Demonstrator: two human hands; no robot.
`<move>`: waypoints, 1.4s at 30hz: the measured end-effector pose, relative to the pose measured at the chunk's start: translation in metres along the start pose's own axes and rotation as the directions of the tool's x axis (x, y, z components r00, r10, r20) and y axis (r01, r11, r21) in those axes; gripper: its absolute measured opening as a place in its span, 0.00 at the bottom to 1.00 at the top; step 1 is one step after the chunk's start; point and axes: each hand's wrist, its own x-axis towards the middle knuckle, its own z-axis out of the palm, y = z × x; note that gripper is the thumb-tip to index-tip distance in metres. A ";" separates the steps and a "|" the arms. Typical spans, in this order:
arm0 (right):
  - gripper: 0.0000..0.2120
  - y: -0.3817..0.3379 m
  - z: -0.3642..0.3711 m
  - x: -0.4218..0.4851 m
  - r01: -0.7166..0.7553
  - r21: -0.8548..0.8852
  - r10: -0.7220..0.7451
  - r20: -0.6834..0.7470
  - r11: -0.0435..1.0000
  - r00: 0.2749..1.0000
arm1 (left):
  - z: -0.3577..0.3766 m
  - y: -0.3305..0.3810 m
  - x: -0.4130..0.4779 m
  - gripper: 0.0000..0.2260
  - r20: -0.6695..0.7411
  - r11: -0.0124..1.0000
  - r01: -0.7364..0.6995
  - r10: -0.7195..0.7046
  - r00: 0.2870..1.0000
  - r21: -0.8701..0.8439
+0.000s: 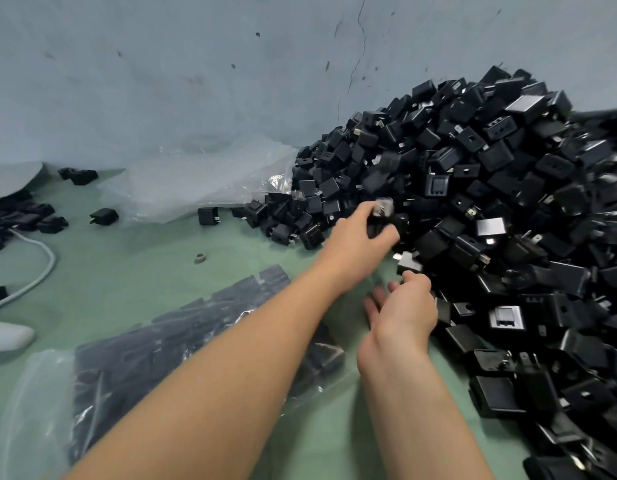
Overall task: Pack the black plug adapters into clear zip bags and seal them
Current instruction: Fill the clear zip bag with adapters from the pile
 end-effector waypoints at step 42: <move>0.10 0.041 0.019 -0.075 -0.576 0.145 0.402 0.580 0.805 0.708 | -0.234 -0.095 -0.301 0.04 -0.351 0.548 0.140 -0.689 0.634 -0.824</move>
